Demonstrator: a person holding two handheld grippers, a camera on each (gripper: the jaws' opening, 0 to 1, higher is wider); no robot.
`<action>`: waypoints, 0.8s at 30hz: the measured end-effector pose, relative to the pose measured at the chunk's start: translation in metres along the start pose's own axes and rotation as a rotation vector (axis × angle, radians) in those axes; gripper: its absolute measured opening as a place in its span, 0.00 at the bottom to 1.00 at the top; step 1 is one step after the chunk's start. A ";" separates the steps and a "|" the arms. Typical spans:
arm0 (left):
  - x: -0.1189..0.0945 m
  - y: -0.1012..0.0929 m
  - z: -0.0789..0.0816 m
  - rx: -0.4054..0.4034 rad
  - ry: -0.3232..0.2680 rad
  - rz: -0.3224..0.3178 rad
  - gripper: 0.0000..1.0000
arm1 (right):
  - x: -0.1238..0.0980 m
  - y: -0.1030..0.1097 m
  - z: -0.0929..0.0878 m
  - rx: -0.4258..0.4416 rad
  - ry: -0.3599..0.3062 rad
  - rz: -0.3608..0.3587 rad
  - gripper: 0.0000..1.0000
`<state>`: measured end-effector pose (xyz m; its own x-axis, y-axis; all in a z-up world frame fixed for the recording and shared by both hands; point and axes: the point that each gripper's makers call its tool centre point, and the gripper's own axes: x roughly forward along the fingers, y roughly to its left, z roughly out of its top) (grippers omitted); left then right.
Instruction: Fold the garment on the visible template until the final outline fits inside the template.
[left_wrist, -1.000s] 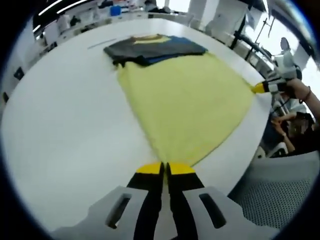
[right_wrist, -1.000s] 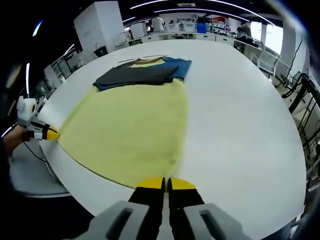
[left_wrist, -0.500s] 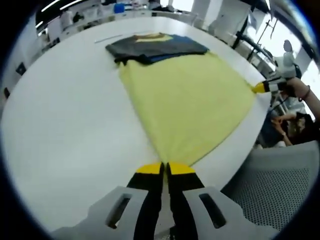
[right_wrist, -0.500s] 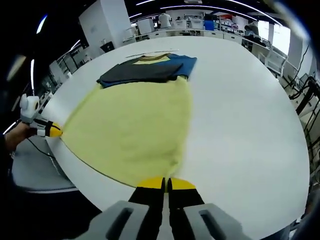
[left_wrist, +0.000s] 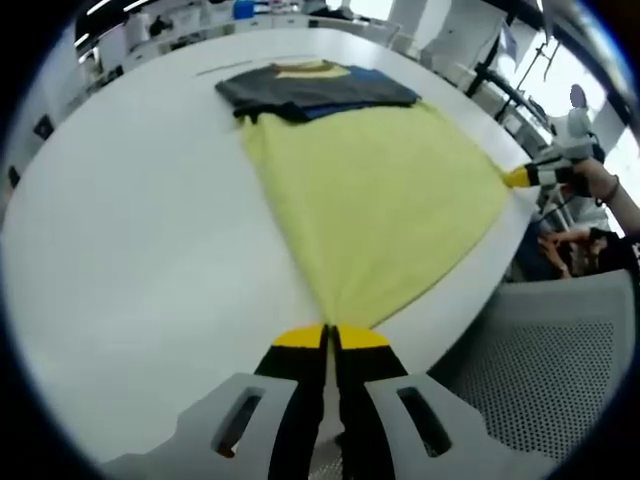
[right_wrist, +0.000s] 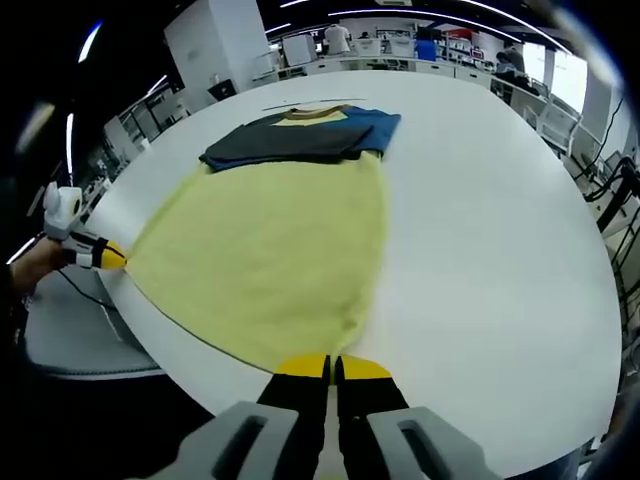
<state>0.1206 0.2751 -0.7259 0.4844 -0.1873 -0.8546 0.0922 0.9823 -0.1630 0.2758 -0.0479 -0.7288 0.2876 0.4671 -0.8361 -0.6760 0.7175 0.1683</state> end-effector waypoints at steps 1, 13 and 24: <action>0.000 0.000 -0.001 -0.001 0.002 -0.001 0.00 | -0.001 0.001 0.000 0.001 0.001 0.001 0.00; -0.011 0.002 -0.019 -0.037 0.029 -0.013 0.00 | -0.003 0.017 -0.012 -0.011 0.020 0.034 0.00; -0.020 -0.003 -0.035 -0.032 0.062 -0.025 0.00 | -0.007 0.029 -0.023 0.005 0.035 0.067 0.00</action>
<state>0.0799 0.2763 -0.7255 0.4271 -0.2121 -0.8789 0.0748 0.9770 -0.1995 0.2384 -0.0420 -0.7301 0.2176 0.4956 -0.8409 -0.6892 0.6880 0.2271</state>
